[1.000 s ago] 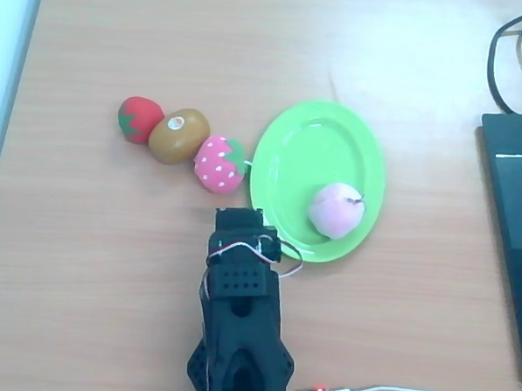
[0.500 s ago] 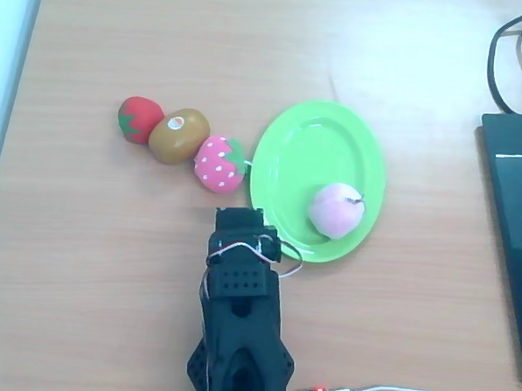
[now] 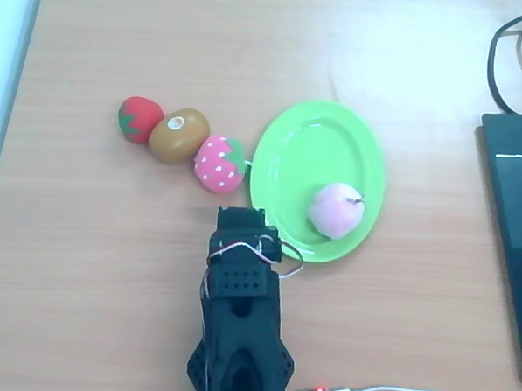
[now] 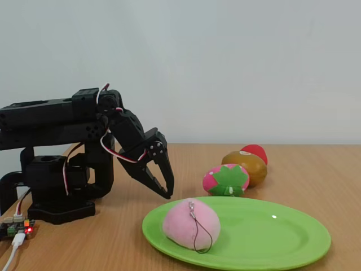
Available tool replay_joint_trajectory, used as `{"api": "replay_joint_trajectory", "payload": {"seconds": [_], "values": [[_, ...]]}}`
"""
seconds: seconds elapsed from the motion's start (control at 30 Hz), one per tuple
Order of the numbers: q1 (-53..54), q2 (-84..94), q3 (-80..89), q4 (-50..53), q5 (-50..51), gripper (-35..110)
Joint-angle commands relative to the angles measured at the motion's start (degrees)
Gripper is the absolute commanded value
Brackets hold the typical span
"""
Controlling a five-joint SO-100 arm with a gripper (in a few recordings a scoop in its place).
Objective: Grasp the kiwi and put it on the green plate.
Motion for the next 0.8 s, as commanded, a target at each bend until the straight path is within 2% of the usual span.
{"api": "replay_joint_trajectory", "payload": {"seconds": [0.0,0.27,0.47,0.77], "values": [[-1.67,1.05,0.35,0.26,0.35,-8],[-1.32,-3.43,-3.52,-2.46,-5.89,-8],[-1.67,-15.03,-16.44,-5.54,-9.49,-8],[-3.43,-34.37,-41.57,-5.80,-9.67,-8]]}}
